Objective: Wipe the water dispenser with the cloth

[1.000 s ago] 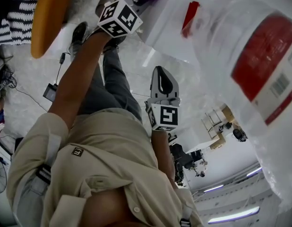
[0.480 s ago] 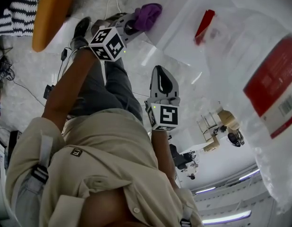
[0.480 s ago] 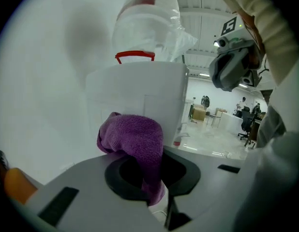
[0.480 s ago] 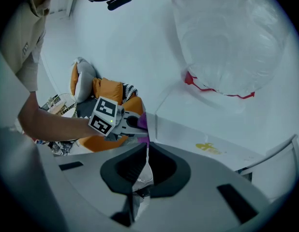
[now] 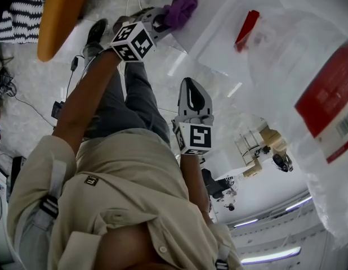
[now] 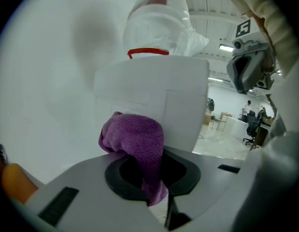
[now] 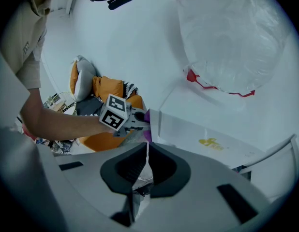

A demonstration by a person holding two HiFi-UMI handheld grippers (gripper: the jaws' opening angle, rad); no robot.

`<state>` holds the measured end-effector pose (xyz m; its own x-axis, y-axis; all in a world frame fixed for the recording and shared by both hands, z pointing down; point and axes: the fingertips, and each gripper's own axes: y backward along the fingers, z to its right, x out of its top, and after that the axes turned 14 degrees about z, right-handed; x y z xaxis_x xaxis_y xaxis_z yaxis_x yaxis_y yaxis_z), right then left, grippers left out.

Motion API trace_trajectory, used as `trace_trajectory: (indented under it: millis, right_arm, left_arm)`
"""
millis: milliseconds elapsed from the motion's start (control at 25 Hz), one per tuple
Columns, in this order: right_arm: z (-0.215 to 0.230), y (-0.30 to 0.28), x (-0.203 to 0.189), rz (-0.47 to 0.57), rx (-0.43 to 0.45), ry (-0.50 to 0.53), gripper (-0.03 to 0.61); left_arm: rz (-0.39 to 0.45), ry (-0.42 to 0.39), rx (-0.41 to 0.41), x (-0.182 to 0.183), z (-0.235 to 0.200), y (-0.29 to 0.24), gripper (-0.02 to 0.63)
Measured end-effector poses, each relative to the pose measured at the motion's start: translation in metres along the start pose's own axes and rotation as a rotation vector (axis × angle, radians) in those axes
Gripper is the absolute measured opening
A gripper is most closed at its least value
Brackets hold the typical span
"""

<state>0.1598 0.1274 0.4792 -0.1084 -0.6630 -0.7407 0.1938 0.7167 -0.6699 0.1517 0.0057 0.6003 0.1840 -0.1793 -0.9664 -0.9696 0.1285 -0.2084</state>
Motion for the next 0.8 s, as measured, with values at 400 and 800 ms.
trace_trajectory:
  millis: [400, 800]
  right_arm:
    - [0.009, 0.009, -0.027, -0.033, -0.048, -0.041, 0.028]
    - [-0.002, -0.027, -0.052, -0.062, -0.003, -0.058, 0.028]
  left_arm:
    - [0.106, -0.061, 0.118, 0.032, -0.080, -0.042, 0.055]
    - [0.110, -0.100, 0.023, 0.016, -0.069, -0.040, 0.055]
